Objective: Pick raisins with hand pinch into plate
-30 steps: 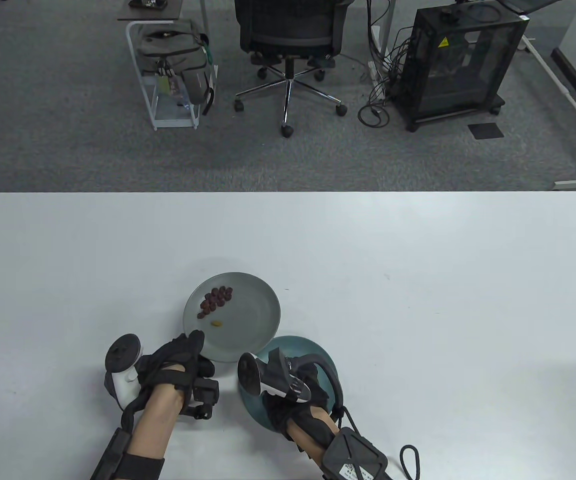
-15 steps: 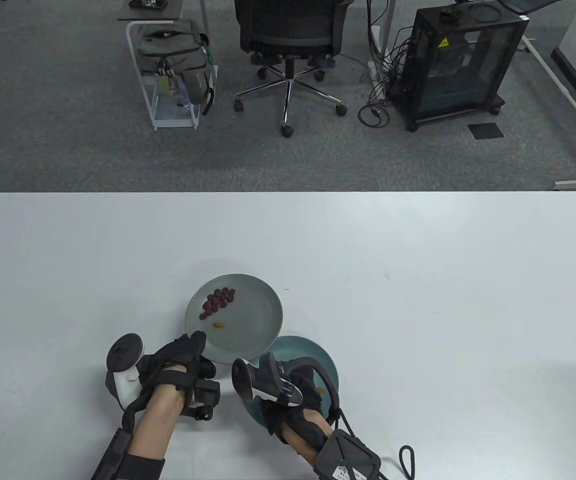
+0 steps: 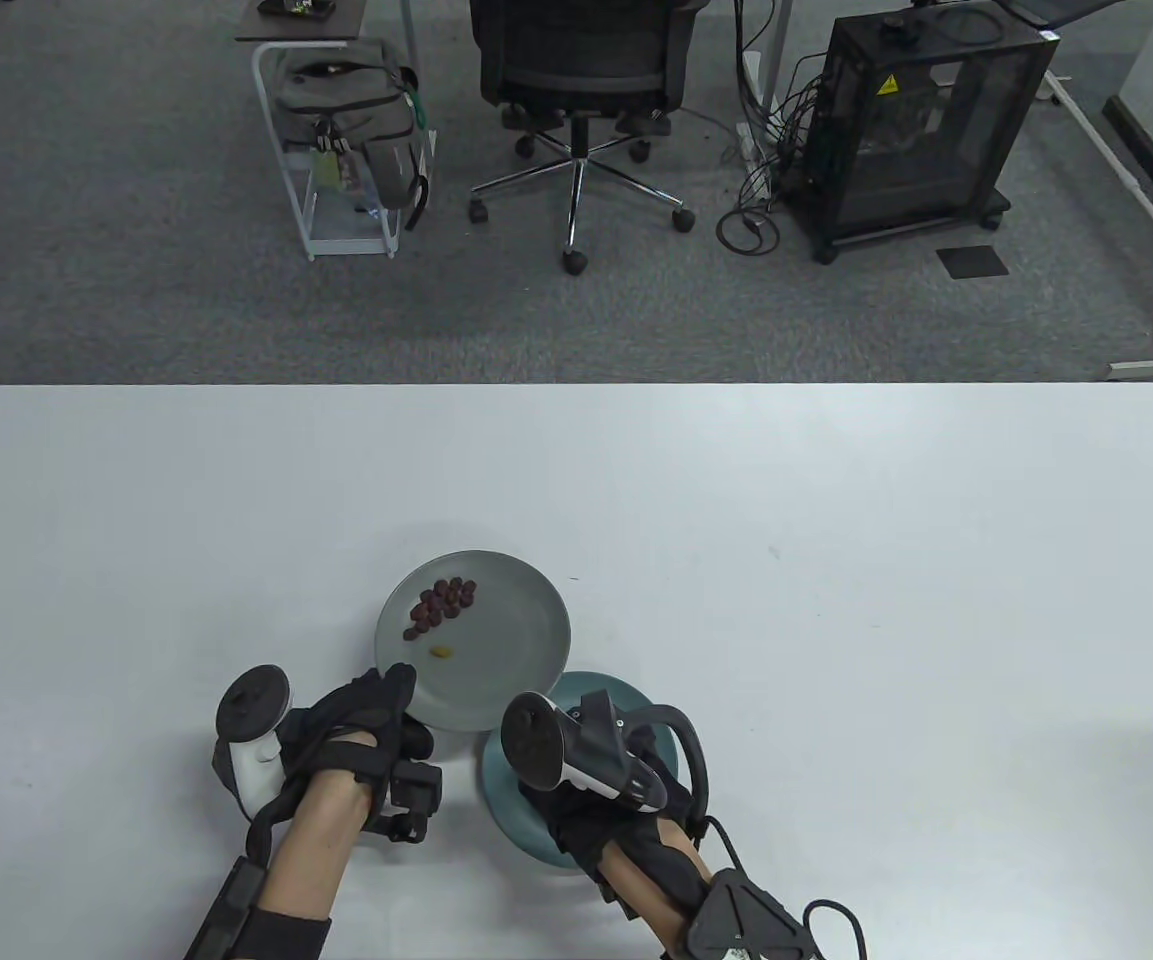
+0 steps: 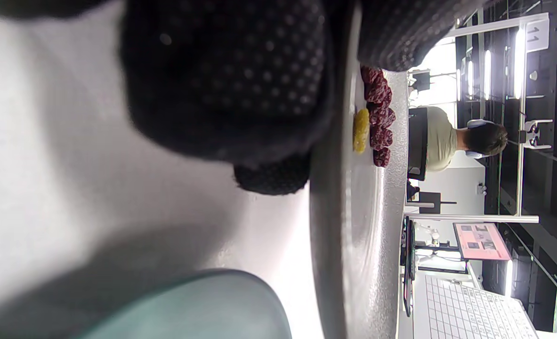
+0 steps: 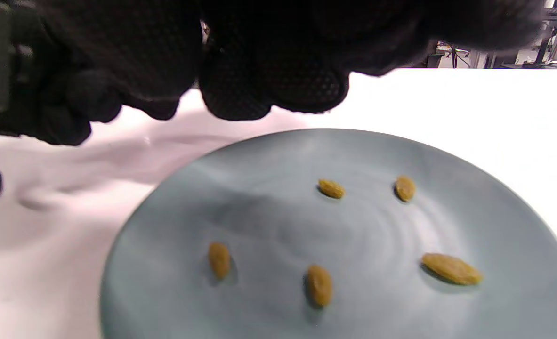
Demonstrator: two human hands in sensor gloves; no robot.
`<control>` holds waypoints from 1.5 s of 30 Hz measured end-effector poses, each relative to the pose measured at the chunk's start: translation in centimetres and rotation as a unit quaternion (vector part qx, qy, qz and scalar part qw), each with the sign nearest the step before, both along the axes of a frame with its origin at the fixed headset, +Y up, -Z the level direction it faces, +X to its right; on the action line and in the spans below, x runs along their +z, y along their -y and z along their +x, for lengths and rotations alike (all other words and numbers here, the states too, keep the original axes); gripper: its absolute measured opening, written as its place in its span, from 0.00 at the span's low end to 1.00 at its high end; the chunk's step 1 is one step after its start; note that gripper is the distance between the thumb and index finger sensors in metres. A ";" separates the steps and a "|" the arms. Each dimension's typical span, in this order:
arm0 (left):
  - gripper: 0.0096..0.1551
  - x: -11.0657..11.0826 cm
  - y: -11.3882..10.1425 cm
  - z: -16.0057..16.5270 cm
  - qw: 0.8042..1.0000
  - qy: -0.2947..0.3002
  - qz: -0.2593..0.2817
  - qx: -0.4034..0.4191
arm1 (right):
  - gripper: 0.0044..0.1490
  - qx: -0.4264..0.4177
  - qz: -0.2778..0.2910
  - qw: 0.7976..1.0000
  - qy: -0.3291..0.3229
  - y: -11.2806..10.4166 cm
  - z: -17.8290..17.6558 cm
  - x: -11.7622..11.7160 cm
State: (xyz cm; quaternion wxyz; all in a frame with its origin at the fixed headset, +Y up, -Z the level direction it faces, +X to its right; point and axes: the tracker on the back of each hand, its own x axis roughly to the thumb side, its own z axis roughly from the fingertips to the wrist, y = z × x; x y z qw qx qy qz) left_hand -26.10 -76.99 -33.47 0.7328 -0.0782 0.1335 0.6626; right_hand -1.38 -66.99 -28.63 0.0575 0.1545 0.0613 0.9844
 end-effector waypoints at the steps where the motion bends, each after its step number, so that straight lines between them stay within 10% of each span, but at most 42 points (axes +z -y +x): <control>1: 0.29 0.0 0.0 0.1 1.000 0.003 -0.001 0.002 | 0.29 -0.005 -0.003 1.000 -0.003 0.0 0.0 0.0; 27: 0.29 1.2 0.6 6.1 0.994 0.110 -0.008 -0.013 | 0.31 -0.103 0.000 0.986 0.130 -0.9 2.8 -2.4; 45: 0.29 1.5 0.8 7.1 0.991 0.134 -0.005 -0.028 | 0.30 -0.020 -0.019 0.984 0.174 0.3 0.5 -6.3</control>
